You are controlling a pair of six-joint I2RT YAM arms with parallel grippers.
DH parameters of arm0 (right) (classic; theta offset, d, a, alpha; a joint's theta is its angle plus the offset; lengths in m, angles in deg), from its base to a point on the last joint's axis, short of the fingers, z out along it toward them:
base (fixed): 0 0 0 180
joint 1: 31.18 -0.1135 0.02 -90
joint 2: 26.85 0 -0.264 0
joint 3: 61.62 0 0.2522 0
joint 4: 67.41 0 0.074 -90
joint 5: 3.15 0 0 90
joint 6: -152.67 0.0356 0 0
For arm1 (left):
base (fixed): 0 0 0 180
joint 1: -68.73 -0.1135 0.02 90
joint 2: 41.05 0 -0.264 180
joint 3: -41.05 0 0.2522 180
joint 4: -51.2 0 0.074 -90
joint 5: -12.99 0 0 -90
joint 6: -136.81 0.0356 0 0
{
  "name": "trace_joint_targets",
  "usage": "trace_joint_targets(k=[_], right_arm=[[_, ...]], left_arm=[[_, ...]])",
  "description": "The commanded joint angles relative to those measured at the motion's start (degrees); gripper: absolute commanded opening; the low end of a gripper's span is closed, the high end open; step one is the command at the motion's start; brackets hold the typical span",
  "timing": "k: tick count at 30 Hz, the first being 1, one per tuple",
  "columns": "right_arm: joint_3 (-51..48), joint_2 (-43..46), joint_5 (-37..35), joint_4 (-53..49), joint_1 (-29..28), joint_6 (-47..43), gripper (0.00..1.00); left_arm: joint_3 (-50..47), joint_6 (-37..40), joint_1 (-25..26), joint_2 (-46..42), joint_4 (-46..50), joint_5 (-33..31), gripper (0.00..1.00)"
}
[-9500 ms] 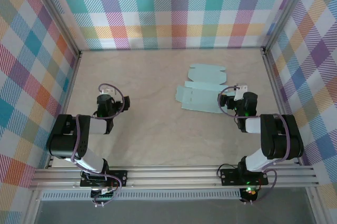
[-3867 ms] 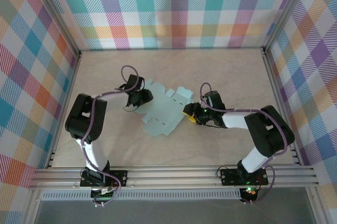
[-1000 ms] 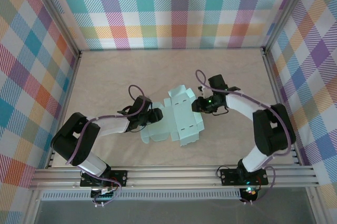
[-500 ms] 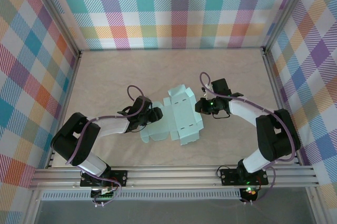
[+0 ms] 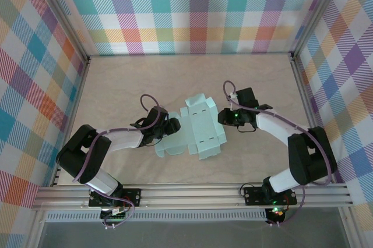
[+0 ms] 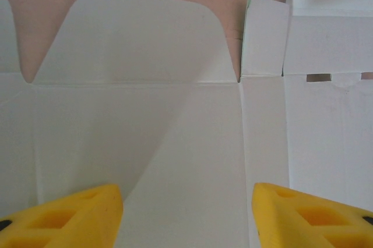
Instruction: Fold the paper box
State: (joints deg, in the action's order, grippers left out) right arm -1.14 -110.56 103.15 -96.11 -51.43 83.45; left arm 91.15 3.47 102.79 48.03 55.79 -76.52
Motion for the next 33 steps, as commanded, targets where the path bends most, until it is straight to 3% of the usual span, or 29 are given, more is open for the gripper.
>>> trace_joint_targets(k=[1,4,8,12,19,23,33], right_arm=[[-3.2,3.0,-0.3,2.7,0.1,1.1,0.22],[-4.4,2.8,0.7,3.6,0.1,1.2,0.26],[-6.2,3.6,-3.1,5.5,0.3,2.2,0.44],[-6.8,2.6,-0.1,7.5,1.0,2.9,0.47],[-9.4,0.7,6.0,15.1,1.7,6.0,0.31],[-9.3,0.0,6.2,15.0,1.8,5.5,0.29],[-9.3,-0.5,6.1,15.0,1.9,3.6,0.1]], left_arm=[[-2.5,-1.2,0.2,1.8,6.5,-3.7,0.62],[-3.3,-1.7,0.2,1.8,4.8,-3.3,0.62],[-3.8,-2.2,0.2,2.0,4.5,-3.3,0.62],[-4.3,-2.9,0.2,2.5,4.0,-3.2,0.62],[-4.6,-3.5,0.2,3.0,3.8,-3.4,0.62],[-4.7,-3.3,0.2,3.3,3.6,-3.4,0.62],[-4.7,-3.4,0.2,3.0,3.7,-3.6,0.62]])
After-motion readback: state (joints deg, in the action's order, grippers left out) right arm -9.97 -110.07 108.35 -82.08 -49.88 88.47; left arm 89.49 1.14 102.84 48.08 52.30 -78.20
